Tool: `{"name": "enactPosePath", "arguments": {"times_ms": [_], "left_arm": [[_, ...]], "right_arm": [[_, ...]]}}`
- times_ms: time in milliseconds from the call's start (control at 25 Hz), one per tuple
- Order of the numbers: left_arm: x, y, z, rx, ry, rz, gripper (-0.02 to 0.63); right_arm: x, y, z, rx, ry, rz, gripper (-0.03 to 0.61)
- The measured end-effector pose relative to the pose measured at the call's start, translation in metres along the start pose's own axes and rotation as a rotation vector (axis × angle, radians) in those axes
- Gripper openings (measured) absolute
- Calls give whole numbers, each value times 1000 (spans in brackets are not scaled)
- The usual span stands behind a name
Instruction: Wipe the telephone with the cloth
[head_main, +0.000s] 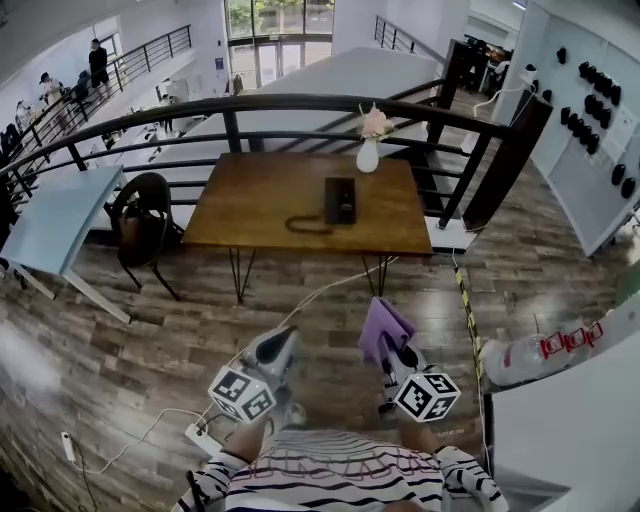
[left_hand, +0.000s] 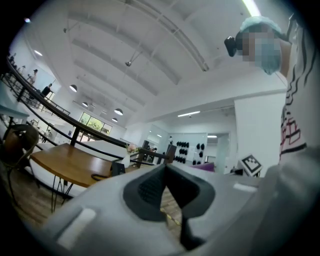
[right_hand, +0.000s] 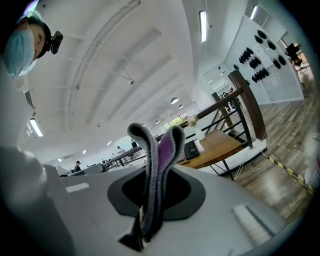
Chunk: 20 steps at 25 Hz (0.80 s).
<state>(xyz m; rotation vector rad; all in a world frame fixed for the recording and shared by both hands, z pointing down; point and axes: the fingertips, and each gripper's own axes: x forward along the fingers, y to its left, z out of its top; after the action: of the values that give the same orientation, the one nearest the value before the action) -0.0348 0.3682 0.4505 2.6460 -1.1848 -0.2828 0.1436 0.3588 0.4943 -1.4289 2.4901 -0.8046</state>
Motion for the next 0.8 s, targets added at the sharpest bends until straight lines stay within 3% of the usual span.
{"name": "enactPosePath", "arguments": {"times_ms": [520, 800], "left_arm": [[48, 113, 32, -4, 54, -125, 1], [82, 145, 27, -25, 74, -138, 2]], "right_arm": [[109, 11, 15, 21, -64, -90, 37], [144, -13, 20, 42, -60, -120, 37]]}}
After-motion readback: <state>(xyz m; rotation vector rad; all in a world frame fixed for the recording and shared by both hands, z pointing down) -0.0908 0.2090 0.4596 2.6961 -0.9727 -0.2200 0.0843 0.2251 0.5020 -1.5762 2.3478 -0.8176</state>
